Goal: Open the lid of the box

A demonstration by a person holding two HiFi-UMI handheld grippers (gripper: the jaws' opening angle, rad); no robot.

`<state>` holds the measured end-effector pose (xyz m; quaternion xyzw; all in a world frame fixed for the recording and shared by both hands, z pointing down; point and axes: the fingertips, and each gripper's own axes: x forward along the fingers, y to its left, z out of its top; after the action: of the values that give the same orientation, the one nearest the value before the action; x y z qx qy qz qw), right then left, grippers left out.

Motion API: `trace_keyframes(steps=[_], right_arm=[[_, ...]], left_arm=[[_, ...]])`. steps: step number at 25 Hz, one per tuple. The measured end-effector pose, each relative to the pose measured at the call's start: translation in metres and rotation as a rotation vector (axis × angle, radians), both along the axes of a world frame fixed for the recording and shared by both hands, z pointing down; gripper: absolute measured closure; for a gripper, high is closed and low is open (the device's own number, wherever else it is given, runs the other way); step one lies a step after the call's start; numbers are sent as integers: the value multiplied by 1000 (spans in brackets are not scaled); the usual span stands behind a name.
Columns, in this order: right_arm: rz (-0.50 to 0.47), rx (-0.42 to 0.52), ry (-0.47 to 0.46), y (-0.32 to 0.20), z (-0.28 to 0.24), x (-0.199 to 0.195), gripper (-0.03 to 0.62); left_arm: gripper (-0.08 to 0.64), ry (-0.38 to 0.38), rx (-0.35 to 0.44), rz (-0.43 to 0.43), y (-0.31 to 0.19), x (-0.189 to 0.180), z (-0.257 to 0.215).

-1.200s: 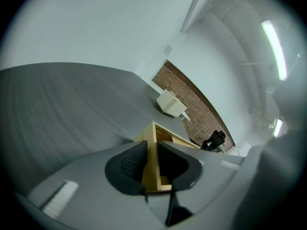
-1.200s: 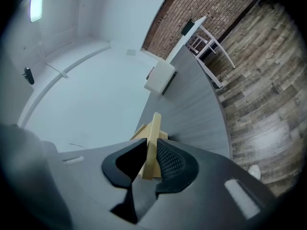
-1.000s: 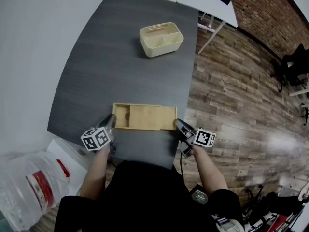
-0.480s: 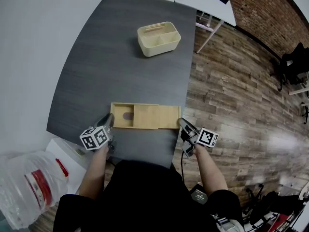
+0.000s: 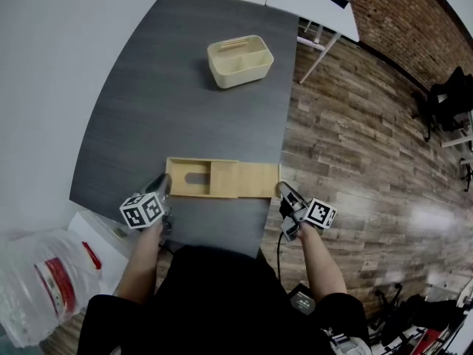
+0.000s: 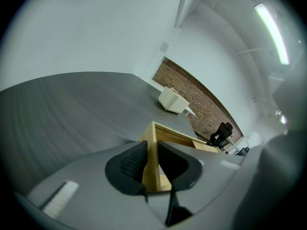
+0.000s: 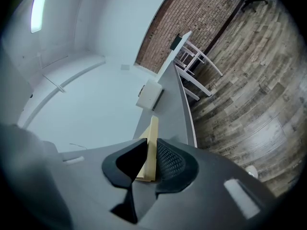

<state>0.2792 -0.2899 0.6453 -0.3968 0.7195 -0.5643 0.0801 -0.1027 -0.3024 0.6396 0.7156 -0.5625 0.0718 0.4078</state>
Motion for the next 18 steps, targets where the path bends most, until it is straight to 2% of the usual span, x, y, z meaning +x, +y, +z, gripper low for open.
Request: trace_keyframes(steps=[3, 6, 9, 11, 15, 18], right_arm=[[2, 7, -32, 0, -2, -1, 528], [19, -34, 14, 4, 6, 6, 528], [1, 18, -69, -1, -5, -5, 528], [-9, 40, -82, -4, -8, -6, 528], [11, -8, 29, 1, 4, 12, 529], [30, -7, 32, 1, 3, 19, 529]], left_arm=[[495, -46, 6, 23, 0, 1, 0], [495, -97, 13, 50, 0, 2, 0], [495, -112, 16, 62, -1, 2, 1], [495, -108, 11, 59, -1, 2, 1], [495, -92, -5, 45, 0, 3, 2], [495, -114, -21, 49, -1, 2, 2]])
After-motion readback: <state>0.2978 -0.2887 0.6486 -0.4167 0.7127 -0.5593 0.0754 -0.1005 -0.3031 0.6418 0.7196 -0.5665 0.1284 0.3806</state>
